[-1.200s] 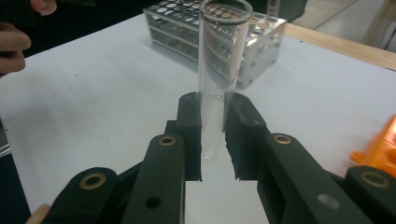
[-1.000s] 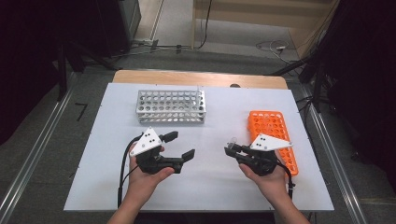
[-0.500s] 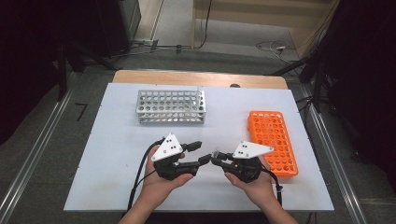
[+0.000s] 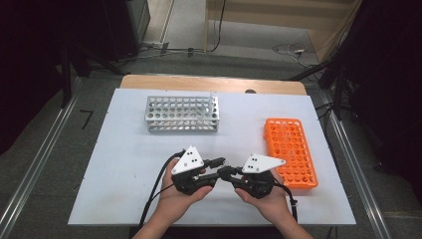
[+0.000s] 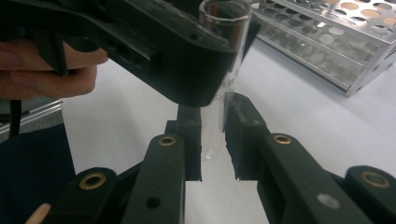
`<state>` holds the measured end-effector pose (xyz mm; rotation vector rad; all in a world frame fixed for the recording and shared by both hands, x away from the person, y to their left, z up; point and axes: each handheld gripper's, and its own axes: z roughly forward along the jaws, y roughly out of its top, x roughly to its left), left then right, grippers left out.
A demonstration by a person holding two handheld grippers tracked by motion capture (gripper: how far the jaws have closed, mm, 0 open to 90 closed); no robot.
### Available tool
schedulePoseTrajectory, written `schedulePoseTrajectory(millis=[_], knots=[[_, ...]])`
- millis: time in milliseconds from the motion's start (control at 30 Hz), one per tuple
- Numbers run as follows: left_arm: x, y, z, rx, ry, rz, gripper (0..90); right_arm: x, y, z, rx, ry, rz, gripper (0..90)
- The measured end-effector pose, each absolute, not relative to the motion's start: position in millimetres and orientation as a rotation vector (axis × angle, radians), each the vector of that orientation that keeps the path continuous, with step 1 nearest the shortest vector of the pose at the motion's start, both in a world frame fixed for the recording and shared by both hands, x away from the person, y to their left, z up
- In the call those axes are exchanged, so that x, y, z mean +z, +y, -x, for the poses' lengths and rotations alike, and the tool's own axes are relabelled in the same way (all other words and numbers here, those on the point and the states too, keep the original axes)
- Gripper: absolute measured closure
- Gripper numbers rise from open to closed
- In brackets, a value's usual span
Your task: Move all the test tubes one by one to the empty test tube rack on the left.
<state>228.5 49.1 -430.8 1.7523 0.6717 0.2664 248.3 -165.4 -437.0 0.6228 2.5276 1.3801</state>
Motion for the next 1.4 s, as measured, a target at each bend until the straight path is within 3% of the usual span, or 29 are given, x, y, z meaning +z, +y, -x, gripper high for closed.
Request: schedulePoseTrajectory(millis=[533,1200,1400], knots=[[-428.9,49.0,-227.6,0.308,0.653,-1.758,76.1,-436.3,-166.2,-246.7,1.399,2.543,-0.609,73.3],[-414.1,80.8,-260.1,0.333,0.735,-1.704,76.2,-445.6,-222.6,-257.2,1.536,2.413,-0.692,18.7],[-411.1,92.4,-274.0,0.345,0.766,-1.692,76.2,-452.5,-222.5,-260.4,1.56,2.43,-0.685,10.0]])
